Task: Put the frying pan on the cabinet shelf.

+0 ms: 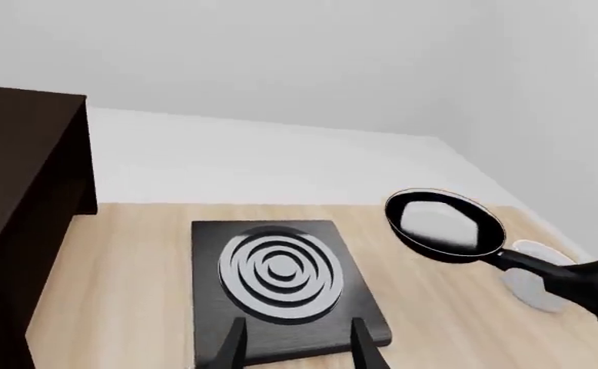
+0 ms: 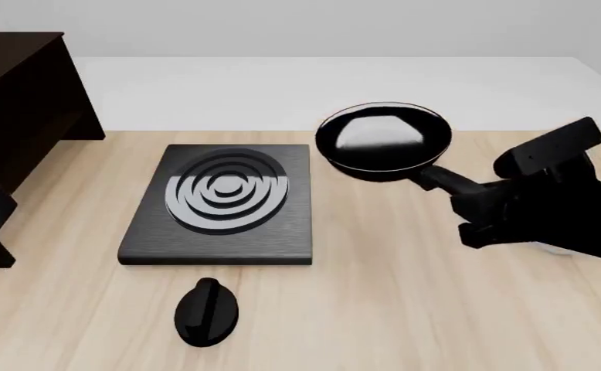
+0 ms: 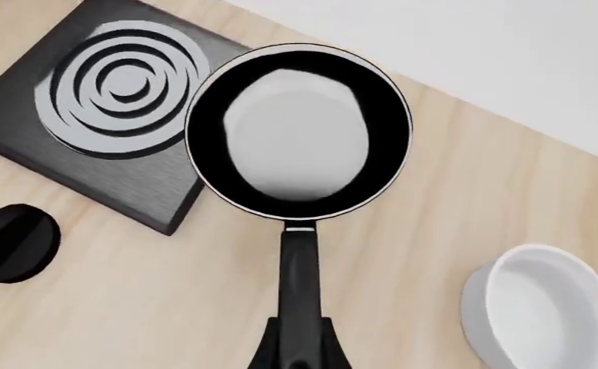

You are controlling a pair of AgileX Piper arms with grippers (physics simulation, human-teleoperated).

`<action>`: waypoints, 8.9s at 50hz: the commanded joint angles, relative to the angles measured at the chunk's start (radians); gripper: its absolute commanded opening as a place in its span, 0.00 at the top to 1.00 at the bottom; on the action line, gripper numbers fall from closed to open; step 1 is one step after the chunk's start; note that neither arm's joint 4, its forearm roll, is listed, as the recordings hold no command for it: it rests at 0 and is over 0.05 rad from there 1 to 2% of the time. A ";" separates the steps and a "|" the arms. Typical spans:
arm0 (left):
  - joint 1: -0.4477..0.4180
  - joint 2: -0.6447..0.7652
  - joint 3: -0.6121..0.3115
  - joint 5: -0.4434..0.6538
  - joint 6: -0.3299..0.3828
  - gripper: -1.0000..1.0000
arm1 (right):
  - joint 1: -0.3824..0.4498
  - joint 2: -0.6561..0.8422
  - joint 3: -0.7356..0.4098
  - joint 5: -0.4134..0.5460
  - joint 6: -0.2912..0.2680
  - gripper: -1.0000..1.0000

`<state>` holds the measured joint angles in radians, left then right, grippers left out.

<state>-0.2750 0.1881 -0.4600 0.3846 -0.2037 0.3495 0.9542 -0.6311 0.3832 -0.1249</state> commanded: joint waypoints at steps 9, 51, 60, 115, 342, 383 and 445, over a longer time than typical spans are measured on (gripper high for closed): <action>-0.018 -0.005 -0.043 0.028 -0.296 0.00 | 0.071 0.029 -0.214 0.040 0.037 1.00; -0.188 -0.053 -0.087 0.026 -0.646 0.00 | 0.380 0.315 -0.594 0.045 0.095 1.00; -0.164 0.028 -0.132 -0.059 -0.713 0.00 | 0.431 0.375 -0.663 0.038 0.101 1.00; -0.157 0.034 -0.064 -0.178 -0.857 0.00 | 0.718 0.603 -0.889 0.000 0.098 1.00; -0.097 0.030 0.041 -0.246 -0.928 1.00 | 0.230 -0.758 -0.071 0.126 0.263 0.00; -0.031 0.501 -0.311 -0.459 -0.914 1.00 | 0.044 -0.953 0.022 0.203 0.319 0.00; 0.388 1.174 -0.491 -0.966 -1.393 1.00 | 0.052 -0.947 0.051 0.191 0.357 0.00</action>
<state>0.0767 1.3267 -0.9464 -0.5292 -1.5758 0.3948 0.0095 -0.5868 0.5711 0.2301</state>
